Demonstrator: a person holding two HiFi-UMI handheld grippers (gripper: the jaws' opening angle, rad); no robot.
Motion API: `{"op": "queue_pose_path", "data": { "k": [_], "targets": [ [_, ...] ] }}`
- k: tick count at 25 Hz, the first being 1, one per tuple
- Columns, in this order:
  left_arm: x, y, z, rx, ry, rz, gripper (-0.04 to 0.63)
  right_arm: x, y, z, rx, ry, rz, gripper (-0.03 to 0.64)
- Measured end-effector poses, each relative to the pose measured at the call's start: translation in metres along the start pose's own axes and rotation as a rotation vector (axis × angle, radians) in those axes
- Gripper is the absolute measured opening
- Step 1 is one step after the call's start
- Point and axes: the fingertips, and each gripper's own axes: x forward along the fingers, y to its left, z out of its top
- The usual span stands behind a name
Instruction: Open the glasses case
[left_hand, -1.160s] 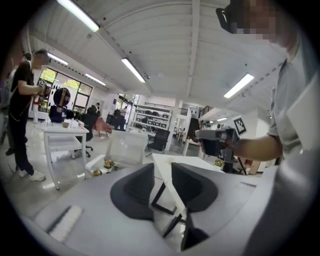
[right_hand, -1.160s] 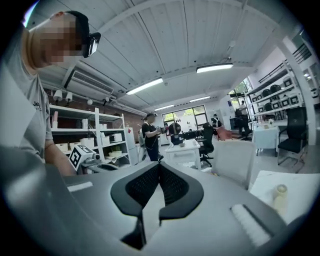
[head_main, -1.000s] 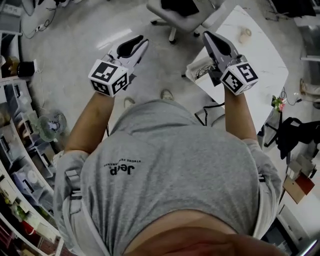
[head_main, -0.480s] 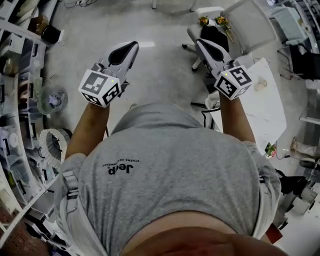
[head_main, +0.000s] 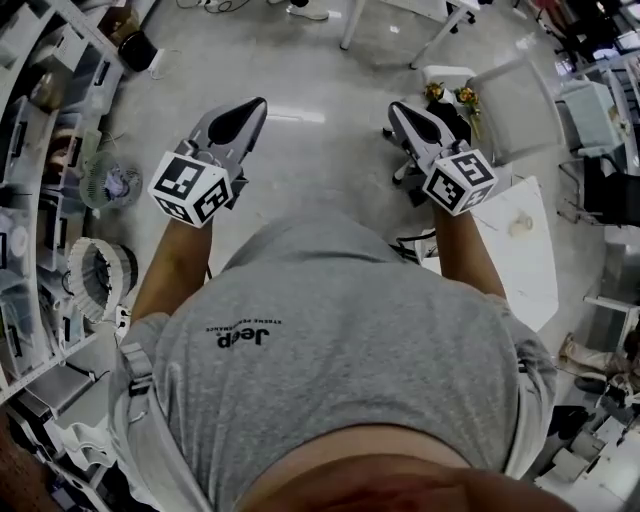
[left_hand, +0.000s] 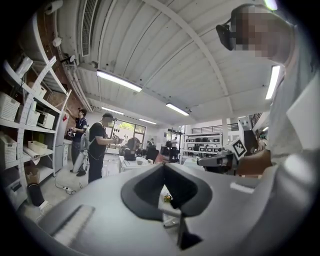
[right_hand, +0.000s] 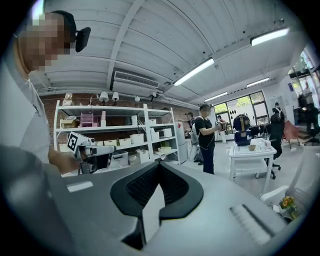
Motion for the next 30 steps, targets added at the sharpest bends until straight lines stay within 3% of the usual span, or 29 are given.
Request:
{"op": "queue_pose_path", "data": {
  "k": [30],
  "targets": [
    [0.014, -0.021, 0.001, -0.025, 0.005, -0.077, 0.057, -0.023, -0.005, 0.001, -0.031, 0.021, -0.043, 0.002]
  ]
}}
